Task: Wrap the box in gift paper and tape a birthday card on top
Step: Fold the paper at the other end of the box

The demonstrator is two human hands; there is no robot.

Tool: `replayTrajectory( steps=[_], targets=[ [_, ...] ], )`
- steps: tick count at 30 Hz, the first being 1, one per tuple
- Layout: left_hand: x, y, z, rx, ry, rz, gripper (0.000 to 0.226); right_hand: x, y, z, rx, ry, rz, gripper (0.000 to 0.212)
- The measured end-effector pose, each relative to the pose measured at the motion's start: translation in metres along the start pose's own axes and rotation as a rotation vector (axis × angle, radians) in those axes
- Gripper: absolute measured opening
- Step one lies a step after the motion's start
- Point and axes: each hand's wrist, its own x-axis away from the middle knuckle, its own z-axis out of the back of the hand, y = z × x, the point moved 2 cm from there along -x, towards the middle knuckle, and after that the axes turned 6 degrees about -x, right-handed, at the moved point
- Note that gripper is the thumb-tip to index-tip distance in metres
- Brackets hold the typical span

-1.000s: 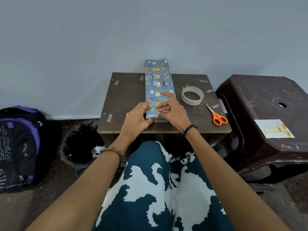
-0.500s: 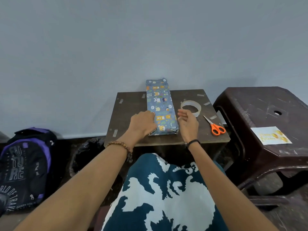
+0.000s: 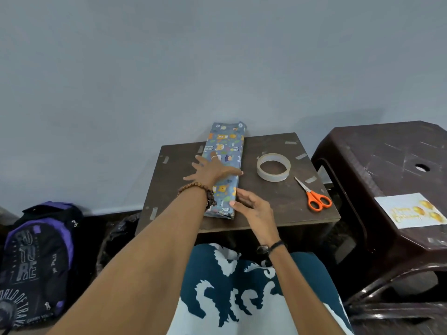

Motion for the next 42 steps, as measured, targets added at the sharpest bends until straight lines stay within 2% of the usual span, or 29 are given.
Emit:
replayTrajectory(
  steps=[3, 7, 9, 12, 15, 17, 22, 25, 28, 31, 33, 36, 38, 40, 42],
  targets=[
    [-0.011, 0.006, 0.001, -0.019, -0.058, 0.058, 0.115, -0.003, -0.003, 0.003, -0.063, -0.032, -0.026, 0.036],
    [-0.004, 0.016, 0.010, -0.123, -0.131, 0.102, 0.108, -0.002, -0.002, 0.008, -0.054, 0.010, -0.009, 0.034],
    [-0.009, 0.008, 0.011, -0.193, -0.156, 0.148, 0.120, -0.002, -0.004, 0.008, -0.047, 0.010, -0.002, 0.034],
    [-0.022, -0.011, 0.009, -0.296, -0.211, 0.195, 0.151, 0.000, -0.007, 0.011, -0.084, 0.021, 0.006, 0.033],
    [0.009, -0.023, 0.015, -0.425, -0.164, 0.173, 0.131, 0.000, -0.011, 0.016, -0.143, 0.060, 0.000, 0.030],
    [0.024, -0.033, 0.014, -0.482, -0.121, 0.055, 0.122, -0.001, -0.012, 0.017, -0.101, 0.081, -0.001, 0.029],
    [0.022, -0.075, 0.006, -0.508, 0.056, -0.073, 0.088, -0.005, -0.028, 0.020, 0.469, 0.148, 0.231, 0.020],
    [0.024, -0.082, 0.006, -0.578, 0.103, -0.106, 0.088, -0.008, -0.039, 0.023, 0.617, 0.141, 0.265, 0.036],
    [0.002, -0.088, 0.009, -0.522, 0.044, -0.076, 0.087, -0.012, -0.047, 0.026, 0.475, 0.071, 0.159, 0.051],
    [-0.002, -0.073, 0.022, -0.488, -0.057, -0.119, 0.073, -0.007, -0.045, 0.019, 0.337, -0.033, 0.068, 0.043],
    [0.000, -0.066, 0.028, -0.406, -0.099, -0.118, 0.075, 0.004, -0.036, 0.014, 0.326, -0.019, 0.091, 0.036],
    [-0.009, -0.061, 0.025, -0.324, -0.055, -0.189, 0.073, 0.020, -0.022, 0.010, 0.254, 0.080, 0.144, 0.024],
    [-0.015, -0.055, 0.015, -0.298, -0.073, -0.245, 0.069, 0.025, -0.017, 0.011, 0.209, 0.100, 0.110, 0.025],
    [-0.006, -0.045, 0.006, -0.299, -0.061, -0.258, 0.061, 0.027, -0.015, 0.013, 0.165, 0.035, 0.042, 0.035],
    [0.014, -0.033, -0.002, -0.275, 0.048, -0.246, 0.056, 0.026, -0.017, 0.016, 0.107, -0.033, -0.031, 0.037]
  ],
)
